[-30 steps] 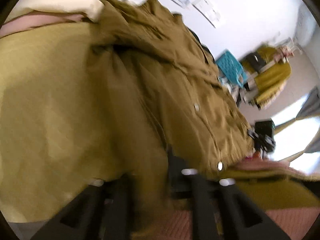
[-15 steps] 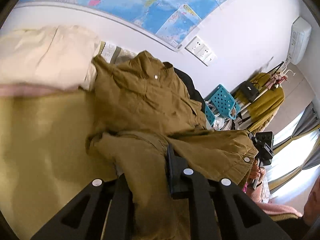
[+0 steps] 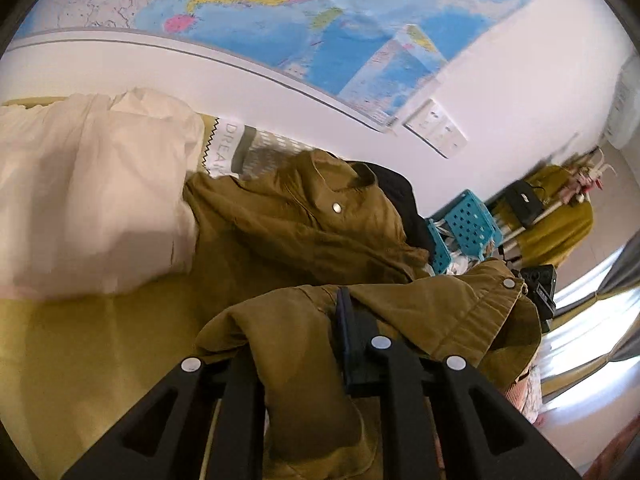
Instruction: Fold large clothes
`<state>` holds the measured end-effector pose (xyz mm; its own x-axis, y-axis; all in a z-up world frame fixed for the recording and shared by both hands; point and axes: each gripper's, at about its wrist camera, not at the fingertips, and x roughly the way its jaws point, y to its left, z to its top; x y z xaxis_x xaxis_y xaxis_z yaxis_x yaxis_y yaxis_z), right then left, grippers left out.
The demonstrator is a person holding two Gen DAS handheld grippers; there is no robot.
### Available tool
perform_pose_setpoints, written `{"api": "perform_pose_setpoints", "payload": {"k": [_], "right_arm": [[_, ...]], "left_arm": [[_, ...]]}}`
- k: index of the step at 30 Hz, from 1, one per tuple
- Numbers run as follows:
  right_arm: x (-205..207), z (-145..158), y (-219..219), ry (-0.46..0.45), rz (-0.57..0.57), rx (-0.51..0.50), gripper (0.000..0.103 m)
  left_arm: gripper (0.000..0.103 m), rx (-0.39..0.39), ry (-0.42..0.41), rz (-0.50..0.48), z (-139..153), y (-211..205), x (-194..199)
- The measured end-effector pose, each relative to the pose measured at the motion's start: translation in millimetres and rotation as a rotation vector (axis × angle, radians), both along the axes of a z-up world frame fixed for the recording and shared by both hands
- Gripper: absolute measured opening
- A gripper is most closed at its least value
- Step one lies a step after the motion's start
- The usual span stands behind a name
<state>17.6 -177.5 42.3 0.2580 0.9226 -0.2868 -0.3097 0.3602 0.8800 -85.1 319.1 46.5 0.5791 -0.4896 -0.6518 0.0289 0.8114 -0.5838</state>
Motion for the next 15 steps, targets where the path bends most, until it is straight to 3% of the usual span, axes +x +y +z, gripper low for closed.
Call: {"api": "perform_pose_setpoints", "payload": {"k": [8, 15], "right_arm": [[55.2, -19.9, 19.6, 0.049, -0.011, -0.071, 0.015], [97.3, -58.7, 31.9, 0.149, -0.041, -0.119, 0.015]], "left_arm": [[0.014, 0.005, 0.105, 0.055, -24.8, 13.9, 66.2], [0.015, 0.007, 0.198, 0.078, -56.3, 21.4, 114.0]]}}
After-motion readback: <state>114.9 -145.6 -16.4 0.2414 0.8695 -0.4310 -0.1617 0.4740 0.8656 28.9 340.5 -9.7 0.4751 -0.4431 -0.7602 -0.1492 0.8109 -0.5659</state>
